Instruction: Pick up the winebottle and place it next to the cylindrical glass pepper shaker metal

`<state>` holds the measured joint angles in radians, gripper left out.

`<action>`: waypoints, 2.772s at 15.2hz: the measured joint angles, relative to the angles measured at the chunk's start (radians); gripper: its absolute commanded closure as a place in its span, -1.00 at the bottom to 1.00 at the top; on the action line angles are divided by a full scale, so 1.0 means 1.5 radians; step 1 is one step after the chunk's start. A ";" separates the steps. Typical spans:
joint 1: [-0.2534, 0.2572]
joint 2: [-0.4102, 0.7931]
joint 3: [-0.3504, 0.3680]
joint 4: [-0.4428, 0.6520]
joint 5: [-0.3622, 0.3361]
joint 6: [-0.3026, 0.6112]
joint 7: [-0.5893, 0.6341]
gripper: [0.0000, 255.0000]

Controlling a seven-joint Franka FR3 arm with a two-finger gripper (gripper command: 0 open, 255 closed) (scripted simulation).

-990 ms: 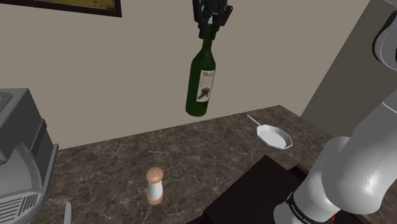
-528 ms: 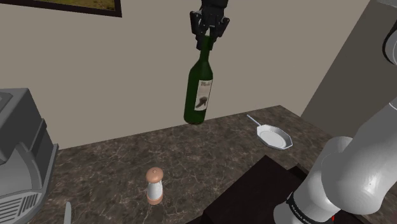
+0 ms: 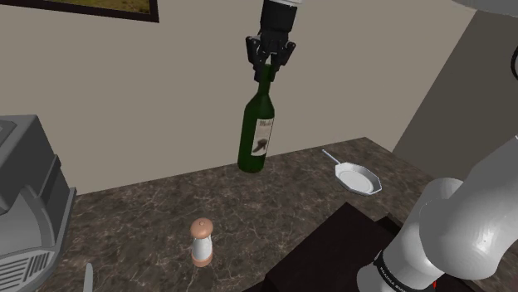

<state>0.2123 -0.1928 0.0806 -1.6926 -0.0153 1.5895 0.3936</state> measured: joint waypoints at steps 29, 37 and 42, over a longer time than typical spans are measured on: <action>0.001 -0.027 0.000 -0.290 0.001 0.263 0.004 1.00; 0.001 -0.012 0.002 -0.346 0.000 0.334 0.008 1.00; 0.000 -0.001 0.001 -0.383 -0.002 0.382 0.008 1.00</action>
<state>0.2127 -0.1940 0.0821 -2.2669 -0.0180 2.1624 0.4052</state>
